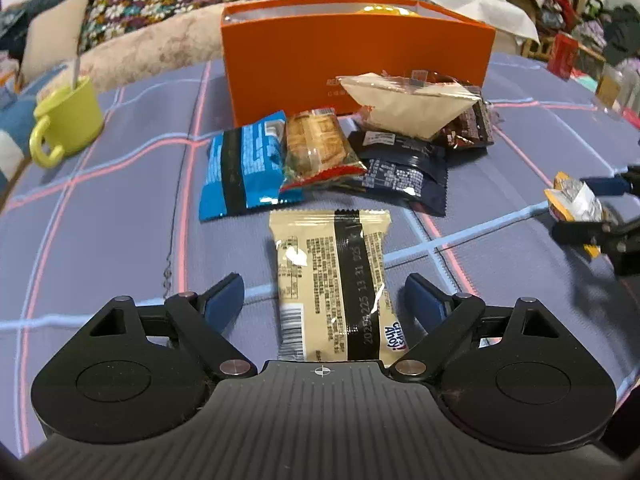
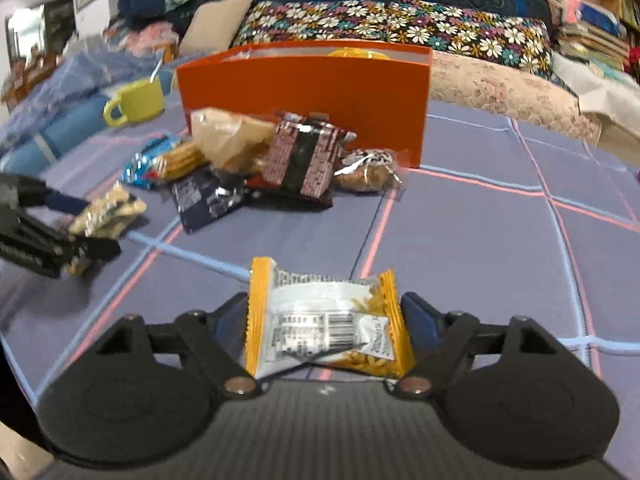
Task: Organize snacks
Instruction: 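Close the left tool on the cream-and-black bar while the right tool grips the silver-and-yellow packet, then carry both packets over the orange box and open both tools to drop them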
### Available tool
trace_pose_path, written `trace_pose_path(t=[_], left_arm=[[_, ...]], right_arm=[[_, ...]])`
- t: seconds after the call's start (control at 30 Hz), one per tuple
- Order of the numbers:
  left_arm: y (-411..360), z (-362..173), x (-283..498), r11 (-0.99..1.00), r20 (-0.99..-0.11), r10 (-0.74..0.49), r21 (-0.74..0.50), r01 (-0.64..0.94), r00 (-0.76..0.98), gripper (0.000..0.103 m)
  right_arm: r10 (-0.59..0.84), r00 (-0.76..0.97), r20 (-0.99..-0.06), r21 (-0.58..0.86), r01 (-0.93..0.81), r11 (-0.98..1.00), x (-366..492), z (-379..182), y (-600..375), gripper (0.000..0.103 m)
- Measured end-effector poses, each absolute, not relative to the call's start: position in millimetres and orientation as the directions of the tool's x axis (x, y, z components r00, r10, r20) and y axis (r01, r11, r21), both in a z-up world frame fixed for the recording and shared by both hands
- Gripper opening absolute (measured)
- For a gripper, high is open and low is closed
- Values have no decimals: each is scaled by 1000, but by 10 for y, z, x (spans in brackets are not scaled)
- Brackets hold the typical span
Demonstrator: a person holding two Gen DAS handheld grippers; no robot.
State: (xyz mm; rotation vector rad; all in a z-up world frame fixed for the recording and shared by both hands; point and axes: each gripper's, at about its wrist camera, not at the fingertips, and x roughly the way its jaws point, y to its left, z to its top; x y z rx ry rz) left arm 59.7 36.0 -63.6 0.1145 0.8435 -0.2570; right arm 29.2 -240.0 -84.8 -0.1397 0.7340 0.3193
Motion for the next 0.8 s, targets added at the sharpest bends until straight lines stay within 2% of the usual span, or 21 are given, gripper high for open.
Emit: trace_pose_path(t=[0.03, 0.07, 0.1, 0.13, 0.17, 0.2, 0.27, 0.3, 0.4, 0.53, 0.8], left_arm=[[357, -636, 591, 962, -749, -183, -2, 274, 637, 65], [357, -626, 582, 960, -746, -190, -7, 278, 638, 57], [351, -612, 568, 958, -737, -199, -6, 288, 645, 34], [339, -594, 555, 953, -729, -211, -6, 302, 651, 18], [330, -581, 564, 953, -734, -210, -7, 301, 645, 17], [335, -572, 572, 956, -738, -209, -16, 293, 642, 17], [337, -537, 566, 962, -743, -190, -10, 273, 642, 17], [355, -486, 547, 965, -734, -192, -19, 263, 652, 17], [453, -269, 447, 963, -686, -248, -96, 252, 684, 17], [491, 35, 455, 961, -628, -271, -134, 241, 729, 17], [255, 684, 1553, 957, -533, -288, -179, 226, 796, 18]], right_arm=[[239, 697, -676, -8, -332, 943, 275, -849, -2424, 82], [238, 701, -672, -9, -329, 944, 254, -858, -2450, 82], [237, 706, -667, -7, -325, 946, 228, -866, -2476, 82], [236, 712, -661, -7, -320, 947, 190, -865, -2498, 77], [232, 719, -655, -9, -314, 950, 149, -858, -2517, 67], [231, 723, -651, -6, -310, 951, 115, -849, -2532, 66], [245, 732, -636, 18, -303, 953, 50, -806, -2571, 56], [258, 731, -631, 38, -304, 952, 24, -760, -2590, 54], [268, 765, -586, 40, -303, 952, -55, -607, -2602, 54], [271, 823, -500, 22, -300, 954, -18, -336, -2599, 54], [304, 884, -355, 72, -299, 952, 1095, 222, -2455, 54]])
